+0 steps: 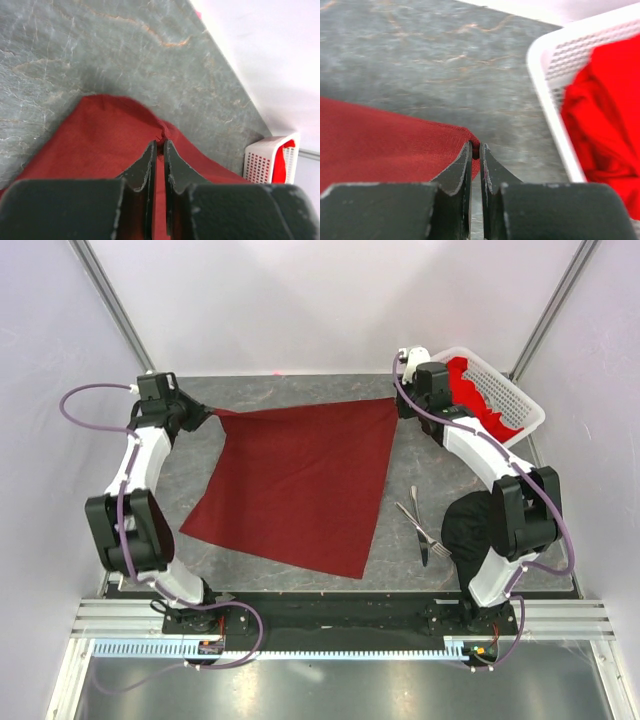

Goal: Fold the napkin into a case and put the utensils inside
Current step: Fold and flatten the napkin at the center of the board.

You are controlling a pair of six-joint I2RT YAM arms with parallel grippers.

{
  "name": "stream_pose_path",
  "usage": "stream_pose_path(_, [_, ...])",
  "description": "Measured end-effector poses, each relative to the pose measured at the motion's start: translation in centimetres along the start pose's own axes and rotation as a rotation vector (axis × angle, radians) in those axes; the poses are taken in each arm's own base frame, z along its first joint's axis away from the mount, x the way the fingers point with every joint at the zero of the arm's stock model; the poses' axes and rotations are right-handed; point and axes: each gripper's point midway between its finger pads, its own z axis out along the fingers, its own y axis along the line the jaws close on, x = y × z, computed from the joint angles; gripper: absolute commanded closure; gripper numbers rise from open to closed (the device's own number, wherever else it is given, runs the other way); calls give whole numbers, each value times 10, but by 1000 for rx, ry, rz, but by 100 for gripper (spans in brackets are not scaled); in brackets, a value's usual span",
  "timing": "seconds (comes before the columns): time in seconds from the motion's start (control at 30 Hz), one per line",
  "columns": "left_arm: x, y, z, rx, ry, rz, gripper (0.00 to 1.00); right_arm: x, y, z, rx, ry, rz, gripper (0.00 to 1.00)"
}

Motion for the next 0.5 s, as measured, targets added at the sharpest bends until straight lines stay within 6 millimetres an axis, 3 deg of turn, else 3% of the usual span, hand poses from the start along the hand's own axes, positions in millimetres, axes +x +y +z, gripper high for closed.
stream_pose_path(0.13, [-8,-23,-42,52,-103,33,98,0,-8,-1,24,9,-21,100])
stream_pose_path(0.3, [-42,-82,-135,220,-303,73,98,-2,5,-14,-36,15,-18,100])
stream_pose_path(0.4, [-58,-112,-200,326,-425,91,98,-27,23,-55,-88,-55,-13,100])
stream_pose_path(0.5, [-65,-127,-261,398,-529,97,98,-77,37,-133,-135,-222,-22,100])
